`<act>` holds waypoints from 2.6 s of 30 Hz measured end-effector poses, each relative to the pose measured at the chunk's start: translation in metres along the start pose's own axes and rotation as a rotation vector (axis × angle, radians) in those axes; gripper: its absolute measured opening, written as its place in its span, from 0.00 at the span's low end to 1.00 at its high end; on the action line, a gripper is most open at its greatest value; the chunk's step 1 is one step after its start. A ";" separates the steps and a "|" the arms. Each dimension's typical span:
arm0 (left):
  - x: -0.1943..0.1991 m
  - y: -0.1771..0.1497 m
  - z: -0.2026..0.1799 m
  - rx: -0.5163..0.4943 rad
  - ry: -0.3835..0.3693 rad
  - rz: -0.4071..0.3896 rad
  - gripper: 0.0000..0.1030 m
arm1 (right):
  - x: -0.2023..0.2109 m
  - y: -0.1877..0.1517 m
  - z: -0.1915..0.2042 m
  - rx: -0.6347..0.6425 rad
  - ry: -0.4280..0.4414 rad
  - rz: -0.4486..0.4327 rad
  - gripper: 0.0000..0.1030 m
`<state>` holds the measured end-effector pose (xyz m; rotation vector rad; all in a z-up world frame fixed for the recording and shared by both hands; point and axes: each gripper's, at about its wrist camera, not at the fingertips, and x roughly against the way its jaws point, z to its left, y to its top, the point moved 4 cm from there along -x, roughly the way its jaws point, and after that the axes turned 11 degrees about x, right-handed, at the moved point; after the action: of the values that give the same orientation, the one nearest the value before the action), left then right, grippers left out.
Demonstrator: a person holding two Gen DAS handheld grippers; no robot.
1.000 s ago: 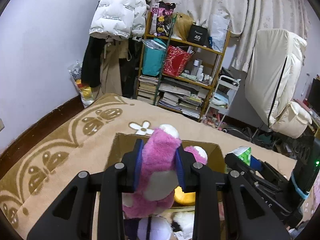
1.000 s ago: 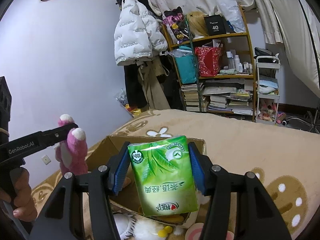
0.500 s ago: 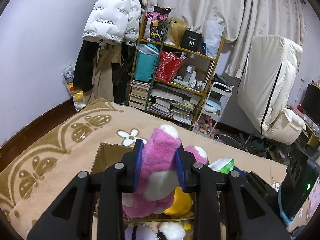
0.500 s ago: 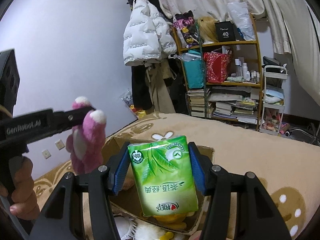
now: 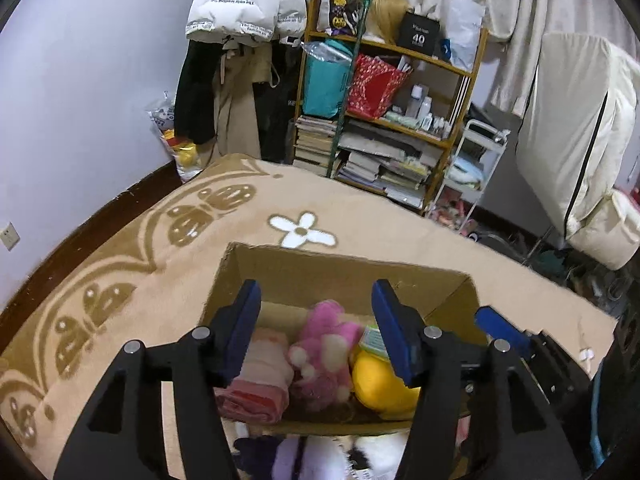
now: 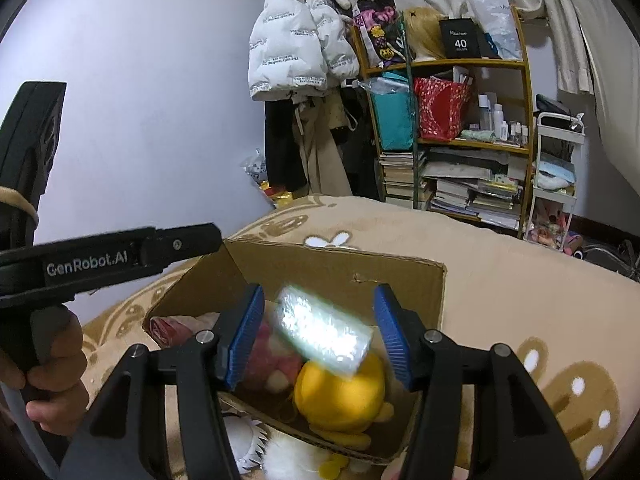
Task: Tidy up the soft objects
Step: 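Open left gripper to drop the pink bear while right gripper releases the green tissue pack, then lower left gripper to the black Face tissue pack while right gripper lowers to the swirl cushion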
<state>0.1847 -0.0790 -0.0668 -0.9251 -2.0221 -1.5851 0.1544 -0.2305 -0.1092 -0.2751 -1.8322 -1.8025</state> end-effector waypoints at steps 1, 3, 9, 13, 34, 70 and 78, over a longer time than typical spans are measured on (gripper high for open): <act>0.000 -0.001 0.001 -0.002 0.007 0.004 0.56 | 0.000 0.000 -0.001 -0.006 0.000 0.000 0.66; 0.000 0.000 0.003 -0.005 0.026 0.008 0.57 | 0.002 0.001 -0.005 -0.019 -0.004 -0.002 0.69; 0.010 -0.001 0.010 -0.024 0.076 0.013 0.70 | 0.016 0.004 -0.015 -0.083 -0.018 -0.010 0.88; 0.021 -0.004 0.012 -0.041 0.091 0.014 0.82 | 0.027 0.007 -0.018 -0.107 -0.032 -0.007 1.00; 0.082 -0.046 0.033 -0.067 0.137 0.115 0.94 | 0.086 -0.011 -0.006 -0.114 -0.077 0.057 1.00; 0.026 -0.150 0.019 -0.156 0.199 0.461 0.94 | 0.057 -0.082 -0.040 -0.257 -0.144 0.295 1.00; 0.004 -0.164 0.017 -0.136 0.205 0.527 0.94 | 0.038 -0.099 -0.054 -0.299 -0.172 0.348 1.00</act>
<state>0.0663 -0.0840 -0.1814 -1.1729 -1.3947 -1.4553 0.0854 -0.2999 -0.1779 -0.8310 -1.5003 -1.8380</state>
